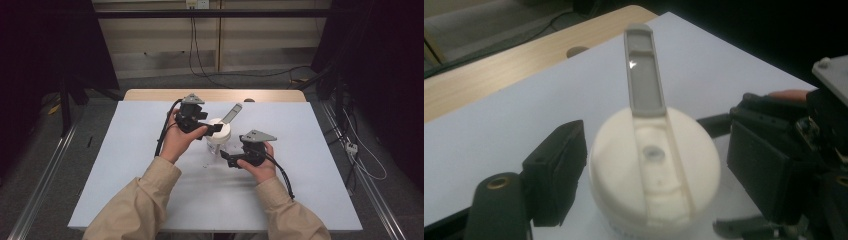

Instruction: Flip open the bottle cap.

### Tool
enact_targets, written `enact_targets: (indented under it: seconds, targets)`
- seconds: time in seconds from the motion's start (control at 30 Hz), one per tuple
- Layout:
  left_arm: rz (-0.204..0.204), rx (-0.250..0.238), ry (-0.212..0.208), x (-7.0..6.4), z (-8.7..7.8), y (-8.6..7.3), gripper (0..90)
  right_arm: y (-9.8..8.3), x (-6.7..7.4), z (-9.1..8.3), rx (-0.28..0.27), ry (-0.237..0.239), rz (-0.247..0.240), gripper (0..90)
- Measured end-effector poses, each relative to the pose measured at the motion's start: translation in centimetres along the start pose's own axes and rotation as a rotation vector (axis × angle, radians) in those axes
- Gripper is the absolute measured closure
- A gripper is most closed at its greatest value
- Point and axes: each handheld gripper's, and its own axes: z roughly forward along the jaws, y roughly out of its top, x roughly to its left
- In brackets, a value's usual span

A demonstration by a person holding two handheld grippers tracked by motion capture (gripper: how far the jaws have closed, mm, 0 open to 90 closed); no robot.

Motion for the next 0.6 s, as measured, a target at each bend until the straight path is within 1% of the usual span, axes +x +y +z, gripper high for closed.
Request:
enact_targets:
  seconds: [0.07, 0.1, 0.2, 0.33, 0.4, 0.47, 0.53, 0.6]
  targets:
    - [0.009, -0.004, 0.004, 0.1, -0.7, -0.6, 19.6, -0.2, -0.1, -0.4, 0.004, 0.003, 0.002, 6.4]
    - [0.006, -0.009, 0.003, 0.2, -1.0, -0.9, 19.1, -0.3, -0.1, -0.5, 0.004, 0.004, 0.003, 6.4]
    - [-0.002, -0.024, -0.004, 0.4, -1.7, -2.0, 17.7, -0.5, 0.0, -1.0, 0.025, 0.009, -0.018, 6.3]
    - [-0.005, -0.017, -0.006, 0.6, -2.3, -3.5, 16.1, -0.8, 0.2, -1.6, 0.040, 0.018, -0.017, 7.3]
    - [0.000, -0.018, 0.001, 0.6, -2.6, -4.1, 15.9, -0.8, 0.2, -1.9, 0.047, 0.019, -0.019, 7.5]
    - [-0.005, -0.024, -0.001, 0.7, -2.9, -4.8, 15.5, -0.9, 0.1, -2.2, 0.051, 0.018, -0.025, 7.9]
    - [-0.002, -0.018, 0.006, 0.9, -3.2, -5.5, 14.5, -0.9, -0.1, -2.5, 0.059, 0.021, -0.027, 7.8]
    - [-0.014, -0.019, 0.006, 1.2, -3.6, -6.2, 14.1, -0.9, -0.2, -2.6, 0.078, 0.024, -0.012, 7.8]
